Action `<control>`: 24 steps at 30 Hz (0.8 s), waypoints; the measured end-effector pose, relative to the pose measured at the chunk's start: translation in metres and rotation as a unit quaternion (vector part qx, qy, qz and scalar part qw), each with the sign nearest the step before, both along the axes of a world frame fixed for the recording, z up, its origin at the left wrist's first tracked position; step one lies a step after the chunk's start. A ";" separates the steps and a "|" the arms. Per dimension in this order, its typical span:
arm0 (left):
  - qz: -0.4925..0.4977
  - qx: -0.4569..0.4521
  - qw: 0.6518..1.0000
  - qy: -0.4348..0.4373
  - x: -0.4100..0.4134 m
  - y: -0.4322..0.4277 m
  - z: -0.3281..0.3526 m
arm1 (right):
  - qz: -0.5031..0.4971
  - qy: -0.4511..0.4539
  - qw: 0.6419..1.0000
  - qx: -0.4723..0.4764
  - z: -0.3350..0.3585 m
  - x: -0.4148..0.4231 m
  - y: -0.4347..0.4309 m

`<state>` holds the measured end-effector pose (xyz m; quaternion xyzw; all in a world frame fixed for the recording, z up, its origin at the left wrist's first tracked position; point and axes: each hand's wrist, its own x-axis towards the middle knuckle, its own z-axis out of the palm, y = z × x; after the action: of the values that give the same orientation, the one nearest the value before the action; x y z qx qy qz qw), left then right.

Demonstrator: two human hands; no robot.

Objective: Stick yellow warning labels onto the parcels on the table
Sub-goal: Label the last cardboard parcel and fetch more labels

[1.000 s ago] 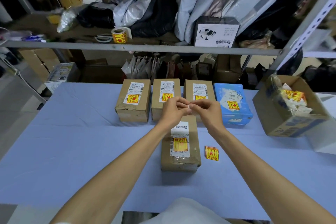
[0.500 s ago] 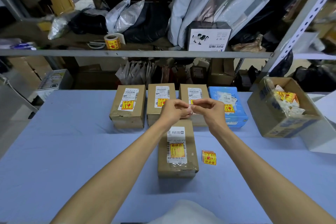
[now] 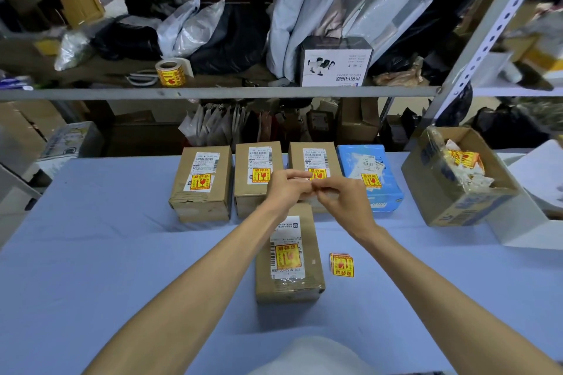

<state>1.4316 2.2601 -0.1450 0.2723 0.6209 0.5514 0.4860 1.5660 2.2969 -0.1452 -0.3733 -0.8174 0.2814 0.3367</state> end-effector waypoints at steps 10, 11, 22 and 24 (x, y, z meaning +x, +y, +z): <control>-0.081 0.066 0.972 0.212 0.007 0.004 0.001 | -0.103 0.082 0.974 -0.185 0.004 0.014 0.017; -0.084 0.073 0.966 0.235 0.010 0.006 0.001 | -0.121 0.090 0.972 -0.183 0.004 0.014 0.016; -0.108 0.080 0.971 0.200 0.049 0.044 0.006 | -0.244 0.145 0.947 -0.148 0.018 0.033 0.028; -0.129 0.084 0.975 0.162 0.054 0.052 0.006 | -0.245 0.152 0.945 -0.151 0.021 0.044 0.030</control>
<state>1.4856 2.3122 -0.1385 0.4757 0.6025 0.4831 0.4211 1.6096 2.3273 -0.1241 -0.5618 -0.5875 0.3637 0.4550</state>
